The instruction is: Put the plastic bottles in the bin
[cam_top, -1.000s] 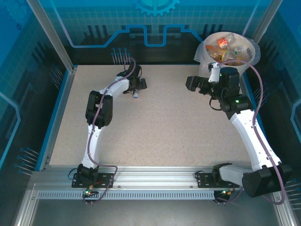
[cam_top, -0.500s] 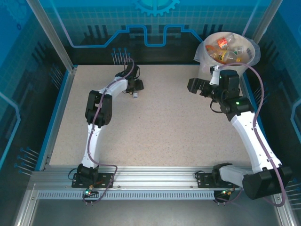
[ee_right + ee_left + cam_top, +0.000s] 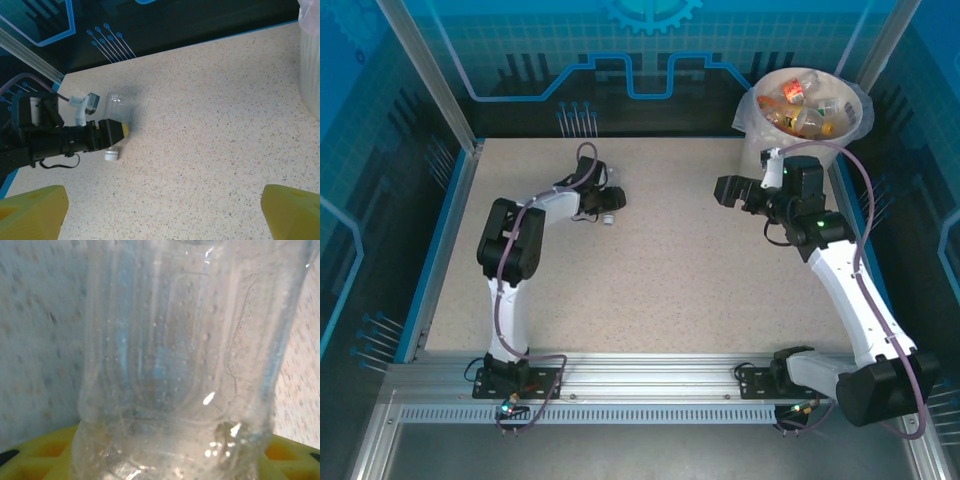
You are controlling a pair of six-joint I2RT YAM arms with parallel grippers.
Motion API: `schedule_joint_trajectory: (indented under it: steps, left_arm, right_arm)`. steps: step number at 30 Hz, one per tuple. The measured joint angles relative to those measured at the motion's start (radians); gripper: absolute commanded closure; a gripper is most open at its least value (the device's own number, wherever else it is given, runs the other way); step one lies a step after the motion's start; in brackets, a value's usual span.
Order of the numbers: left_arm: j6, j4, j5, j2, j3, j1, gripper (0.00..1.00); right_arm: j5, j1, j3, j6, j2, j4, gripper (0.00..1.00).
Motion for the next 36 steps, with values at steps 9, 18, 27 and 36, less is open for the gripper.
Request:
schedule_joint_trajectory:
  steps: [9,18,27,36]
  left_arm:
    - [-0.001,0.18,0.113,-0.221,-0.292,-0.113,0.59]
    - [-0.016,0.33,0.257,-0.417,-0.407,-0.28,0.59]
    - [-0.015,0.39,0.32,-0.518,-0.407,-0.433,0.57]
    - [0.005,0.383,0.32,-0.53,-0.373,-0.513,0.57]
  right_arm:
    - [-0.058,0.0,-0.017,0.026,0.015,0.016,0.0]
    - [-0.151,0.0,-0.042,0.015,0.017,0.076,0.0]
    - [-0.256,0.001,-0.041,0.047,0.018,0.142,0.0]
    - [-0.212,0.049,0.037,0.049,0.045,0.104,0.0]
